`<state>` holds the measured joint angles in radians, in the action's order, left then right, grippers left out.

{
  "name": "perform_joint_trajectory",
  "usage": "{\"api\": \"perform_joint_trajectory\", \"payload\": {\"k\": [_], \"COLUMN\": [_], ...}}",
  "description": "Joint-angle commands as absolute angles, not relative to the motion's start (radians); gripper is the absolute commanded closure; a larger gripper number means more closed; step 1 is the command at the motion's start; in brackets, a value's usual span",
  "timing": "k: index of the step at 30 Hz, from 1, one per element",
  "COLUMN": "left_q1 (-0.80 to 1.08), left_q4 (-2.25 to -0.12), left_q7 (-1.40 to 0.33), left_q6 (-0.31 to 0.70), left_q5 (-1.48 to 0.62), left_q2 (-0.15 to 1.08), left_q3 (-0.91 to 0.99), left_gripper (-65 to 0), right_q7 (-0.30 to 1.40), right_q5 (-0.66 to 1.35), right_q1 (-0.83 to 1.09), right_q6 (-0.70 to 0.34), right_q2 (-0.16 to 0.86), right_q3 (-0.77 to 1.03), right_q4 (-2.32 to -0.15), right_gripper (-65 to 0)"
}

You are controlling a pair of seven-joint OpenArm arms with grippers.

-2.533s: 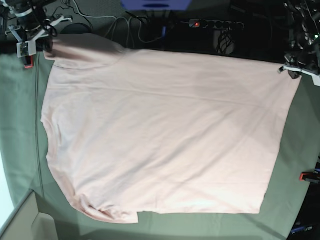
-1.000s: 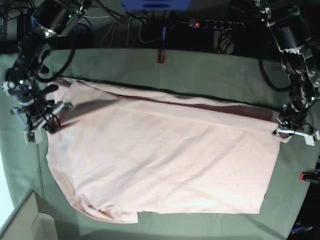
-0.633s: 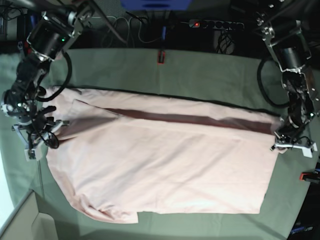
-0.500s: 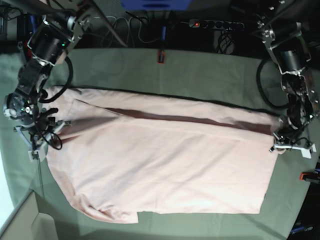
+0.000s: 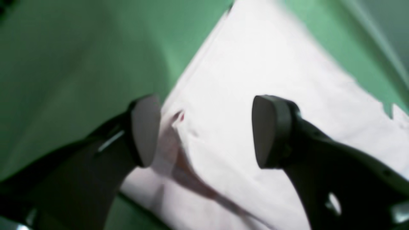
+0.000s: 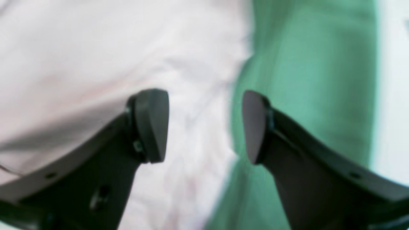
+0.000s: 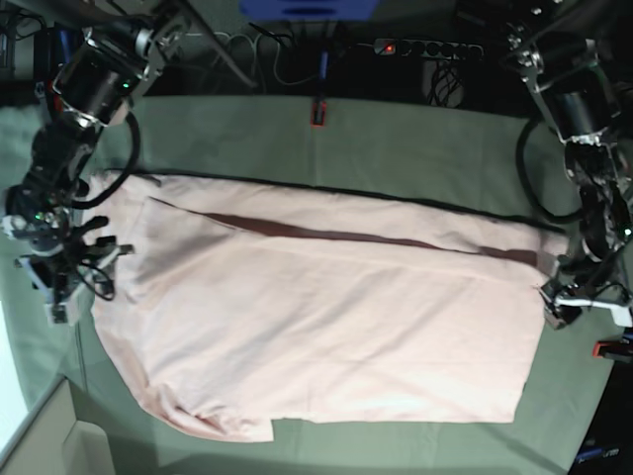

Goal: Layout the t-shirt on the table in an organized manner, then fold the t-shirt properly
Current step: 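Release the folded edge and raise both grippers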

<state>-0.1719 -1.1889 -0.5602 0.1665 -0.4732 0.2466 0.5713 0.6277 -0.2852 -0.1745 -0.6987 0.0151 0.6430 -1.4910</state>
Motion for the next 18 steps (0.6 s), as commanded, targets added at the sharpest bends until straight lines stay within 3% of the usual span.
{"api": "perform_joint_trajectory", "payload": {"k": [1,7,18], "left_q1": [-0.150,-0.082,-0.148], "left_q4": [-1.208,-1.165,-0.863], "left_q7": [-0.559,-0.553,-0.338], "left_q6": [0.165,0.171,0.168], "left_q5": [-0.464,-0.461,-0.461], "left_q2": [0.257,0.257,0.311], "left_q3": [0.575,0.575,0.446], "left_gripper": [-43.2,-43.1,-43.0], "right_q7": [0.631,0.645,0.647], "right_q5": [-0.275,-0.271,-0.271], "right_q1": [-0.174,-0.056,0.058], "right_q6": [-0.698,-0.698,-0.698], "right_q2": [0.019,-0.004,-0.008], "right_q3": [0.653,0.688,0.710], "right_q4": [-1.527,-1.606,-1.601], "right_gripper": [-36.6,-36.5,-36.8]}}
